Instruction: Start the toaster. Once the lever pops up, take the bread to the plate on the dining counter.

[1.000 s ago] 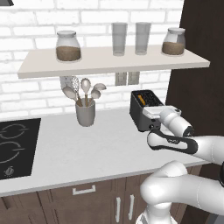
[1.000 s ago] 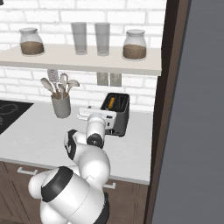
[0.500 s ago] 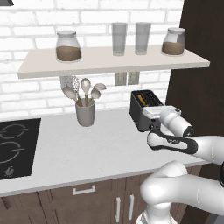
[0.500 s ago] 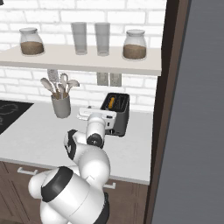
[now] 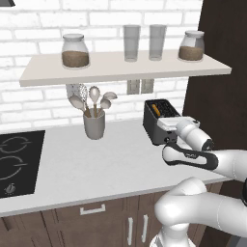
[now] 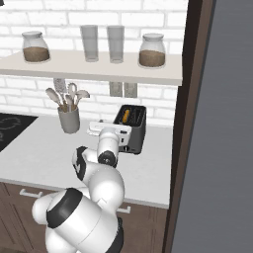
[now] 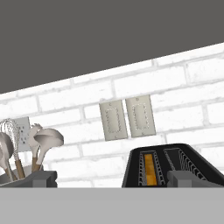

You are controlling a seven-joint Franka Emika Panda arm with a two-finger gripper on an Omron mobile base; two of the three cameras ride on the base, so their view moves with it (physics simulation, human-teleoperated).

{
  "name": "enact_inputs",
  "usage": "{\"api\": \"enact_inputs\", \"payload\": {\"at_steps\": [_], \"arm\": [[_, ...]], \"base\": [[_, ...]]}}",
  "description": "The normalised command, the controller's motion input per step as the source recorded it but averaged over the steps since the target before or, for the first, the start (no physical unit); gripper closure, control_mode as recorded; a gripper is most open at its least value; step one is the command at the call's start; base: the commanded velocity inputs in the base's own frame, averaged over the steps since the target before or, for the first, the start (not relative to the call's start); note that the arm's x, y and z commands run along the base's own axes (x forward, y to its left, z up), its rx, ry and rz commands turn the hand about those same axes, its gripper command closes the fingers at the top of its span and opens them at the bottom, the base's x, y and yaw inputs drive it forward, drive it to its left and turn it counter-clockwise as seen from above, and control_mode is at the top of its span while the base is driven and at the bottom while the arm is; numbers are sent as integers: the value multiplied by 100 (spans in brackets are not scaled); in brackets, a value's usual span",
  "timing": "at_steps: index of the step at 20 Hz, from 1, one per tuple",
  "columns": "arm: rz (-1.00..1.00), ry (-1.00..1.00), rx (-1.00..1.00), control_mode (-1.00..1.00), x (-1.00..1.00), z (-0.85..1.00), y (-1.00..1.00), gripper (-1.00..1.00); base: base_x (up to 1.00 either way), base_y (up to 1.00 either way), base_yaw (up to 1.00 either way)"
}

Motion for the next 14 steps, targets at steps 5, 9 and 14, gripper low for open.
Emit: {"api": "enact_inputs", "payload": {"at_steps": [5,9,14], "arm": [[0,0,0,-100,0,0,0,-100],[0,0,0,-100,0,0,0,-100],[0,0,0,-100,0,0,0,-100]], "base": [[0,0,0],[0,0,0],[0,0,0]]}}
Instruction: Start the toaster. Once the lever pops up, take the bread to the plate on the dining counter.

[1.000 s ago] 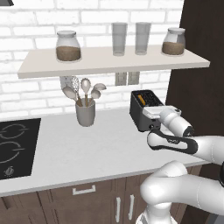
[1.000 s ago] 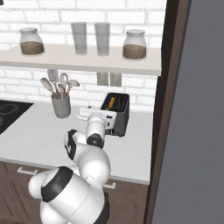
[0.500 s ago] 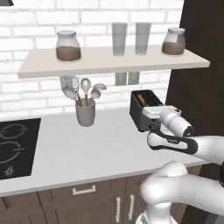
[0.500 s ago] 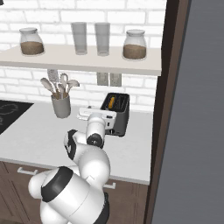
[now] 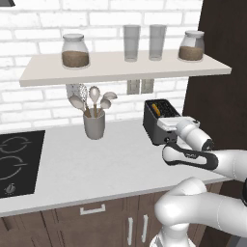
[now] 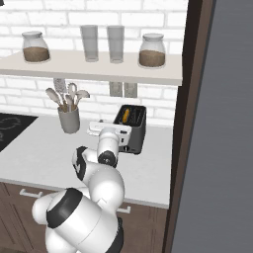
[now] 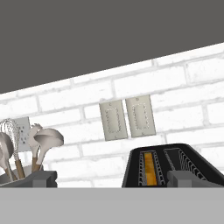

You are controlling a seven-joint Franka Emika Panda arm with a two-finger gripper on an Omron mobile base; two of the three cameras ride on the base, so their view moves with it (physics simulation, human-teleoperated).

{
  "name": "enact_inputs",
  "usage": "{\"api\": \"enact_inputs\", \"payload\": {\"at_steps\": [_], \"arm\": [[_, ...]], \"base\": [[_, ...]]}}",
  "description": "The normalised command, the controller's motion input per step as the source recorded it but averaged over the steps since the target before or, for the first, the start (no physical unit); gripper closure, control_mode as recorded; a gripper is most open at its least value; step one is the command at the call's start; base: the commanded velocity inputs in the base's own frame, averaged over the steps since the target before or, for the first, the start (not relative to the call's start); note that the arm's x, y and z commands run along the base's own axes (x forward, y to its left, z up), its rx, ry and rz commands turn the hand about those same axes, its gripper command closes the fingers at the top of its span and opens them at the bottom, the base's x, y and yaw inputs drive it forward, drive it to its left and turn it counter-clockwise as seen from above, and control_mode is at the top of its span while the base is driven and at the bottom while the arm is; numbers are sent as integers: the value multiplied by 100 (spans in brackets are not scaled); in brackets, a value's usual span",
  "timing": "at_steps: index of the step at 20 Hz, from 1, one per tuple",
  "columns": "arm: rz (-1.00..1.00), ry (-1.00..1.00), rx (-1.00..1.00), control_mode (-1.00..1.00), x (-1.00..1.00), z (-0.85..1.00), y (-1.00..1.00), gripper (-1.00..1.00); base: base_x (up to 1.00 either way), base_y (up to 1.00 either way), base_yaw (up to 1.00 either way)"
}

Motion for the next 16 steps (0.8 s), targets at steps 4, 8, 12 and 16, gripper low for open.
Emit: {"api": "enact_inputs", "payload": {"at_steps": [4,8,12,16], "arm": [[0,0,0,-100,0,0,0,-100],[0,0,0,-100,0,0,0,-100],[0,0,0,-100,0,0,0,-100],[0,0,0,-100,0,0,0,-100]], "base": [[0,0,0],[0,0,0],[0,0,0],[0,0,0]]}}
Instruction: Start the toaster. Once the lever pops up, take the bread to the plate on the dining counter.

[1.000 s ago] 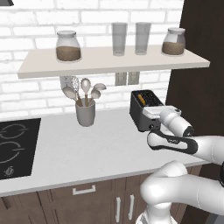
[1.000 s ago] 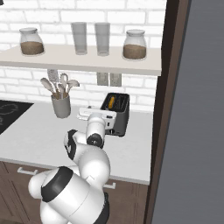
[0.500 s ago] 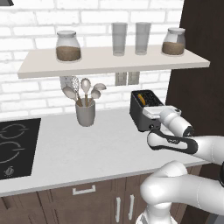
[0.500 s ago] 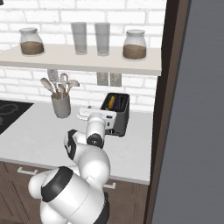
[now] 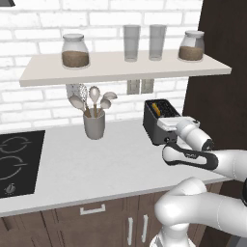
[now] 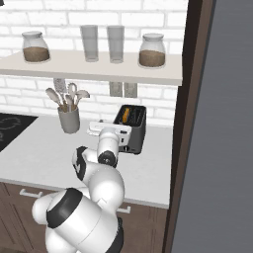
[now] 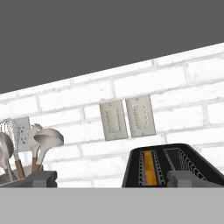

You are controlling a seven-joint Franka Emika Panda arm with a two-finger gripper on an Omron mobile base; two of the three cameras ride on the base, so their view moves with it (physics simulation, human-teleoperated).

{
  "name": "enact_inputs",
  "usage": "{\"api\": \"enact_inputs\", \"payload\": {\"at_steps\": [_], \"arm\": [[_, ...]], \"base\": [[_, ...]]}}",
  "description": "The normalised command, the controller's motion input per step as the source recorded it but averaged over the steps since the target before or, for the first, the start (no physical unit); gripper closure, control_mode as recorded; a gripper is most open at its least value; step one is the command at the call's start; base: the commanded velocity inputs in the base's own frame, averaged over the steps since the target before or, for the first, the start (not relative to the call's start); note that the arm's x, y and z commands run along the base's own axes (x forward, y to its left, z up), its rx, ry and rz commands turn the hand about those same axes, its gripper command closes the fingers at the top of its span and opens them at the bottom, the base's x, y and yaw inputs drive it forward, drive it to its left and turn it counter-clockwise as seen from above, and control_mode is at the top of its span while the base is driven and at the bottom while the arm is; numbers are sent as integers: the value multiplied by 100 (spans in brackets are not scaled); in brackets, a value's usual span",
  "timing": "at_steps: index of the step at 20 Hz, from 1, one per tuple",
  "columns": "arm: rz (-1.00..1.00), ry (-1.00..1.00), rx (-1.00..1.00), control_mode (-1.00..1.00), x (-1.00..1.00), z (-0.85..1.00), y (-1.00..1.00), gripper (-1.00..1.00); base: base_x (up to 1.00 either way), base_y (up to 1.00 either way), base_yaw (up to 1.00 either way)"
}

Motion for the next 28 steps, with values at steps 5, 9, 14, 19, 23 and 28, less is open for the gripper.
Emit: {"api": "enact_inputs", "payload": {"at_steps": [5,9,14,19,23,28], "arm": [[0,0,0,-100,0,0,0,-100],[0,0,0,-100,0,0,0,-100],[0,0,0,-100,0,0,0,-100],[0,0,0,-100,-3,0,0,-100],[0,0,0,-100,-3,0,0,-100],[-2,5,-5,-100,-6,0,1,-100]], "base": [[0,0,0],[0,0,0],[0,0,0],[0,0,0],[0,0,0],[0,0,0]]}}
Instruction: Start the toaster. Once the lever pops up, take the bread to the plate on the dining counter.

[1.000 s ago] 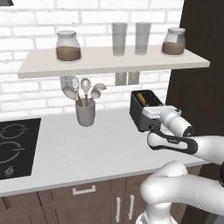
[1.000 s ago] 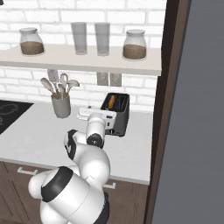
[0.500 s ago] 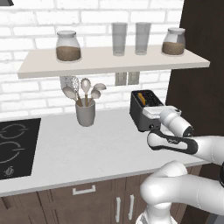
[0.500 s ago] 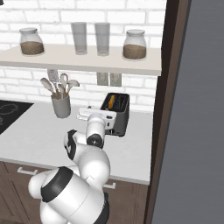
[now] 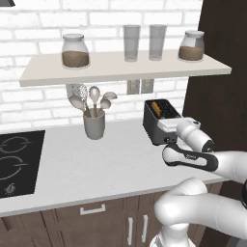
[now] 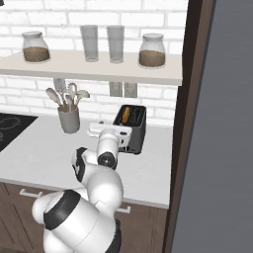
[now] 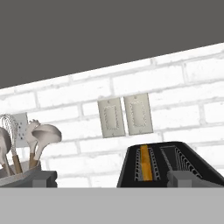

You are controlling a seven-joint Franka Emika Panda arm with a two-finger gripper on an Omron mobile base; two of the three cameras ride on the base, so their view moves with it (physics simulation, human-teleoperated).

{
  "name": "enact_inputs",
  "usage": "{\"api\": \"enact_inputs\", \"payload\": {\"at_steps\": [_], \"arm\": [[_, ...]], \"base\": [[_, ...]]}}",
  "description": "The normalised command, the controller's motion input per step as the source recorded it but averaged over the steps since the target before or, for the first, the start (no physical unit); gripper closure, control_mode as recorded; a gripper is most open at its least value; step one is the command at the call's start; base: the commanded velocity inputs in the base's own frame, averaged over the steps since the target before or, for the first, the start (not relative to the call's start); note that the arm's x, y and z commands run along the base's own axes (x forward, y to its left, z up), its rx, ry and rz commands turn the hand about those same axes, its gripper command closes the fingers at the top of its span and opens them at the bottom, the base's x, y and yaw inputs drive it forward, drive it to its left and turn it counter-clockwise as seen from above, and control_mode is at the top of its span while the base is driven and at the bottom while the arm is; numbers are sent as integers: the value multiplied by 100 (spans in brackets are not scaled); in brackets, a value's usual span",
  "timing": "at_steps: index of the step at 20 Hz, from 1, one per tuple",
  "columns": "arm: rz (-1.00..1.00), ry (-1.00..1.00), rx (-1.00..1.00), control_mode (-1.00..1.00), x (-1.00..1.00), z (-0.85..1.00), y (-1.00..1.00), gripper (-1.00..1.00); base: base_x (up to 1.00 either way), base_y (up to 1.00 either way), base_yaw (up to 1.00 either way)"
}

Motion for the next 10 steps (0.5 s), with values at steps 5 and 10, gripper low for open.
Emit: {"api": "enact_inputs", "payload": {"at_steps": [5,10], "arm": [[-3,3,-9,-100,-2,11,0,-100],[-1,3,-5,-100,0,17,2,-100]], "base": [[0,0,0],[0,0,0]]}}
